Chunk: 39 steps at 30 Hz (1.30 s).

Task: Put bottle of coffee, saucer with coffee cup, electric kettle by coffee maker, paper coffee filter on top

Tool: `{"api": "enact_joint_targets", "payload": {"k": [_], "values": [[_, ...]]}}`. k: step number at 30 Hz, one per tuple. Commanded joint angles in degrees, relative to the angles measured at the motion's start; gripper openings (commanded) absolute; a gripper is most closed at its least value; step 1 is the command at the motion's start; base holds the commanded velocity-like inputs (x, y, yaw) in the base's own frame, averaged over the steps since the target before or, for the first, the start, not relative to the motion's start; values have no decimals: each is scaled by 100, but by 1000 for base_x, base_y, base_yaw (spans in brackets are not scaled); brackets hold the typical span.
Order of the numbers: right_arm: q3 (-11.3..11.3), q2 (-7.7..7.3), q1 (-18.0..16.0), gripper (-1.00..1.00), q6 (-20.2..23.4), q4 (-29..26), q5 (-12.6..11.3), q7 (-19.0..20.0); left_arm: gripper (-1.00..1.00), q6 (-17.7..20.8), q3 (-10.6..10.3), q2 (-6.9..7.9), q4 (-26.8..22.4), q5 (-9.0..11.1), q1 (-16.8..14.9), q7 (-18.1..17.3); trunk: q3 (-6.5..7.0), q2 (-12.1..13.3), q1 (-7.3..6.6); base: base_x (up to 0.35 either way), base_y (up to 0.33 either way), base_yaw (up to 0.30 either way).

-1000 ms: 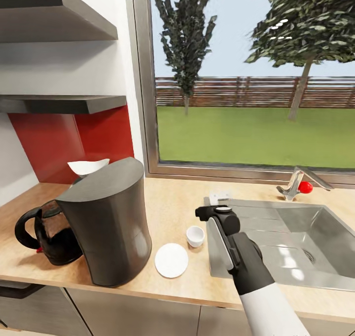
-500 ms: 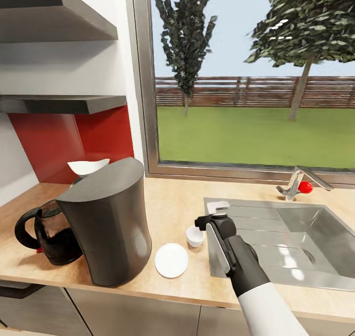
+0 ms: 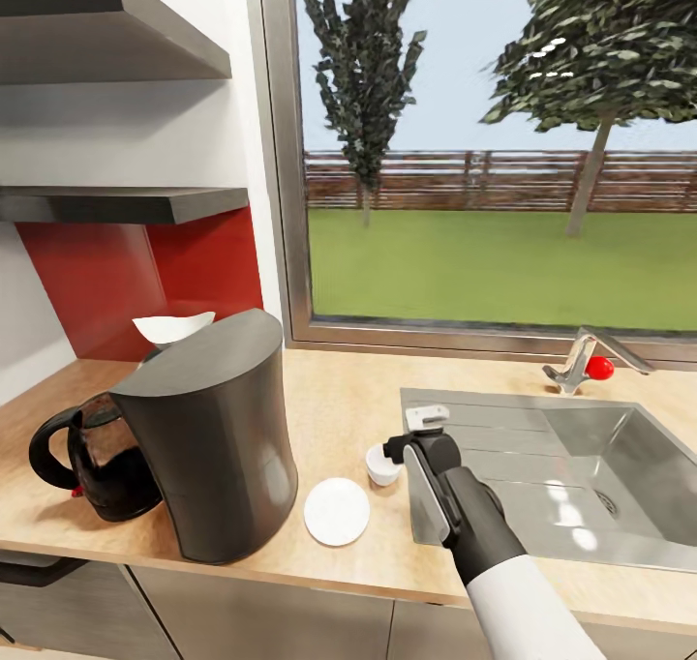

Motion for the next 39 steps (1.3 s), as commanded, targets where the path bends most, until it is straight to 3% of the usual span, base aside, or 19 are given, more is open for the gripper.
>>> {"api": "enact_joint_targets", "payload": {"k": [1,39], "values": [[8,-2,-6,100,14,8,-57,-58,100,-6,45,-1,1,-60,-1,11,-13,-13,4,0,0,0],[8,-13,-6,100,7,287,-57,-58,100,-6,45,7,43,-57,0,11,-13,-13,4,14,0,0]]}}
